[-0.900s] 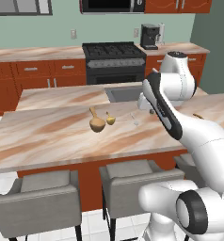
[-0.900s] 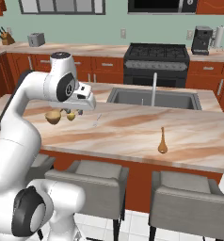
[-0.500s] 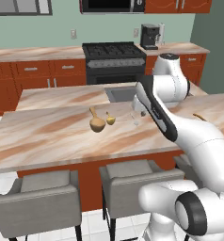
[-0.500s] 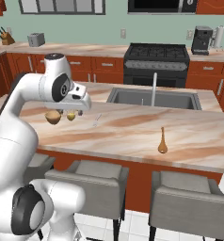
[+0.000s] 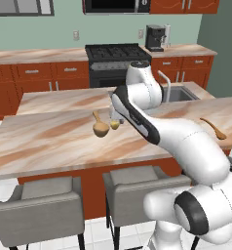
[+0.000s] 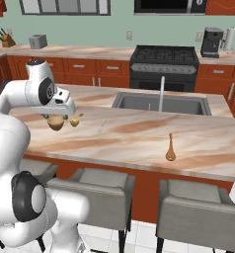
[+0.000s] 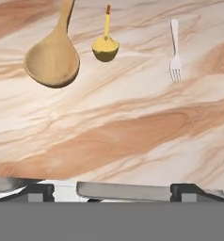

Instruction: Organize the utensils by type. Pick up the wooden spoons from the counter and place them in the open cabinet. Then pick up the metallic utensils from the counter and place them in the open drawer.

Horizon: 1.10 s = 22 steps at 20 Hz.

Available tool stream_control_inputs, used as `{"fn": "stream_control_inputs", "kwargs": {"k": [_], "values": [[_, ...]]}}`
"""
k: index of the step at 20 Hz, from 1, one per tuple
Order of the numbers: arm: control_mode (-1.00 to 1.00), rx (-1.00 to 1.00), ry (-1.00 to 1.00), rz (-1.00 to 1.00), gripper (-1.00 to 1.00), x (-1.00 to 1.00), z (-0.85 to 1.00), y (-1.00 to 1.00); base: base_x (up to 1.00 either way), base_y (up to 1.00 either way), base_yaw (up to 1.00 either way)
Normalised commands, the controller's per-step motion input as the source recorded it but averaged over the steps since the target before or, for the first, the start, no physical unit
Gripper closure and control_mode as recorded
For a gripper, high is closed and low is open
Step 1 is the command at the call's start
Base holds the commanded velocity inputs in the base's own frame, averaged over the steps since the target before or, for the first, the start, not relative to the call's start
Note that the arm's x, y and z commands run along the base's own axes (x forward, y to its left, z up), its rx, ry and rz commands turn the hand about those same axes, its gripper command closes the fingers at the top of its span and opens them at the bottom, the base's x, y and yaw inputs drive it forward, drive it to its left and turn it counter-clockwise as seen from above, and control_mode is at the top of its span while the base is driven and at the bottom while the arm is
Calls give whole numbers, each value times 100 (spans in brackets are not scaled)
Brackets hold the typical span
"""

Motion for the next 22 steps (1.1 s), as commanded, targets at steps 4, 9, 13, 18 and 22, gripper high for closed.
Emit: {"fn": "stream_control_inputs", "kwargs": {"k": [4, 9, 13, 18, 22], "values": [[-100, 0, 17, 23, -100, 55, -13, 68, 0, 0, 0], [-100, 0, 10, 27, -100, 43, -13, 53, 0, 0, 0], [-100, 0, 0, 25, -100, 26, -27, 35, 0, 0, 0], [-100, 3, 1, 21, -100, 31, -34, 6, 0, 0, 0], [-100, 3, 4, 15, -100, 46, -34, 5, 0, 0, 0]]}}
